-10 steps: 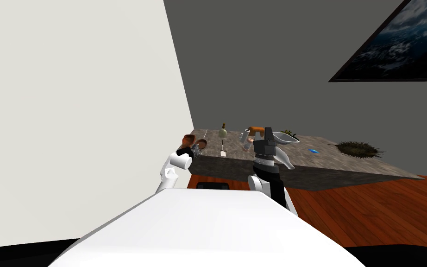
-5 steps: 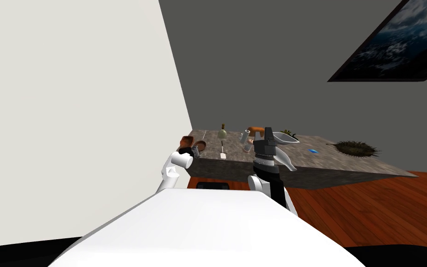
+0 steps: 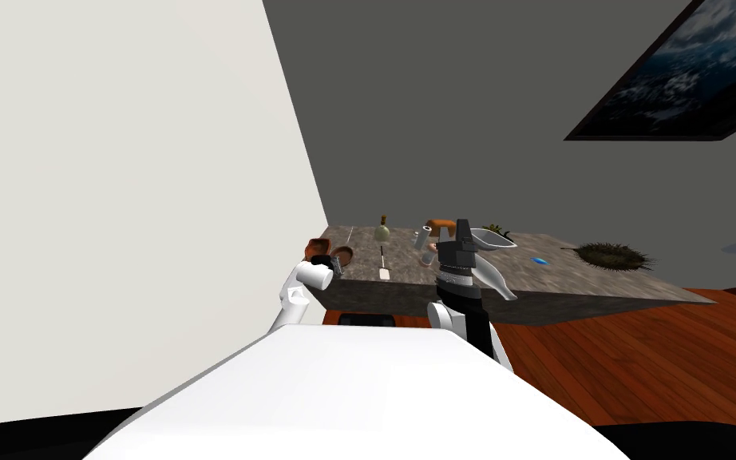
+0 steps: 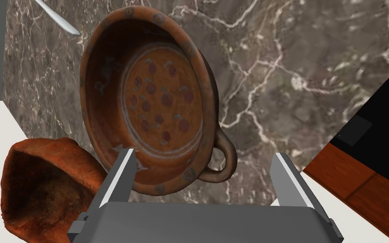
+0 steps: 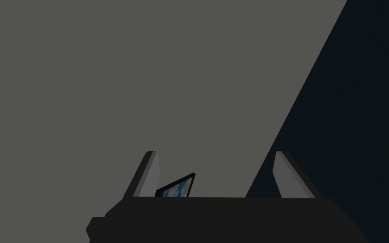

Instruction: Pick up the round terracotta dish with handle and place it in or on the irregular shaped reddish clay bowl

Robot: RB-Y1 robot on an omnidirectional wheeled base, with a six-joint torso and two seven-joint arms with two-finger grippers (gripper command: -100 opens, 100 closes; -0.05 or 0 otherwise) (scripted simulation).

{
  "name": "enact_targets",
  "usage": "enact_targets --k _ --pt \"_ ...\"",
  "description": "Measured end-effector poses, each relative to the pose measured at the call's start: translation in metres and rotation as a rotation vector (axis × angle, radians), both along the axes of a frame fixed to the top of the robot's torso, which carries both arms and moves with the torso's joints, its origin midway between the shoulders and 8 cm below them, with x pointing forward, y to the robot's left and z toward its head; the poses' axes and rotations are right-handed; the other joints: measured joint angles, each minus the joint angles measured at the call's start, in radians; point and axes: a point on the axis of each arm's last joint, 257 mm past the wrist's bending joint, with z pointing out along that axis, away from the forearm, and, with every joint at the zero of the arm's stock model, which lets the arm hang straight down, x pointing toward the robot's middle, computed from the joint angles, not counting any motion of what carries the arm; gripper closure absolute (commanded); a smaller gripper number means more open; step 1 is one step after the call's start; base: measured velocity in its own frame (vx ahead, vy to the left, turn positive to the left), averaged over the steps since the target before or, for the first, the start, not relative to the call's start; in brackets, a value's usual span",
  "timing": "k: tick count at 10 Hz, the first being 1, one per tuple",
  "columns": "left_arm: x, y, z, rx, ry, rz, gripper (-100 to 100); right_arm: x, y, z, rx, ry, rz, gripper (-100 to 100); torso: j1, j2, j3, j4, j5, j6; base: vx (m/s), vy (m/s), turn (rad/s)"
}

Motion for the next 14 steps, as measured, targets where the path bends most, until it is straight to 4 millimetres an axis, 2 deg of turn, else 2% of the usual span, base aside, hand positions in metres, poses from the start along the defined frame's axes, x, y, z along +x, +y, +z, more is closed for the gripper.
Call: enact_targets --k 1,5,6,10,11,12,14 --pt "0.0 0.0 0.0 0.0 -0.001 0.0 -100 0.0 0.0 0.0 0.0 0.0 0.0 0 0.0 0.002 0.001 0.001 0.0 0.0 0.014 -0.004 0.002" --pt "0.009 0.001 -0.015 -0.001 -0.002 -0.001 -100 0.0 0.0 0.0 0.0 0.0 0.0 0 -0.001 0.003 0.002 0.001 0.0 0.0 0.014 -0.008 0.002" --pt "0.009 0.001 -0.015 -0.001 -0.004 -0.002 100 0.0 0.0 0.0 0.0 0.0 0.0 0 -0.001 0.003 0.002 0.001 0.0 0.0 0.0 0.0 0.0" --pt "0.009 0.001 -0.015 -0.001 -0.002 -0.002 100 0.0 0.0 0.0 0.0 0.0 0.0 0 0.0 0.004 0.003 0.002 0.0 0.0 0.0 0.0 0.0" --pt "0.009 0.001 -0.015 -0.001 -0.002 -0.002 0 0.0 0.0 0.0 0.0 0.0 0.0 0 0.0 0.004 0.003 0.002 0.0 0.0 0.0 0.0 0.0" --pt "0.009 0.001 -0.015 -0.001 -0.002 -0.002 100 0.0 0.0 0.0 0.0 0.0 0.0 0 0.0 0.005 0.003 0.002 0.0 0.0 -0.012 0.009 -0.004" --pt "0.006 0.001 -0.009 0.0 -0.003 -0.002 100 0.0 0.0 0.0 0.0 0.0 0.0 0 0.0 0.007 0.004 0.003 0.0 0.0 -0.019 0.009 -0.002"
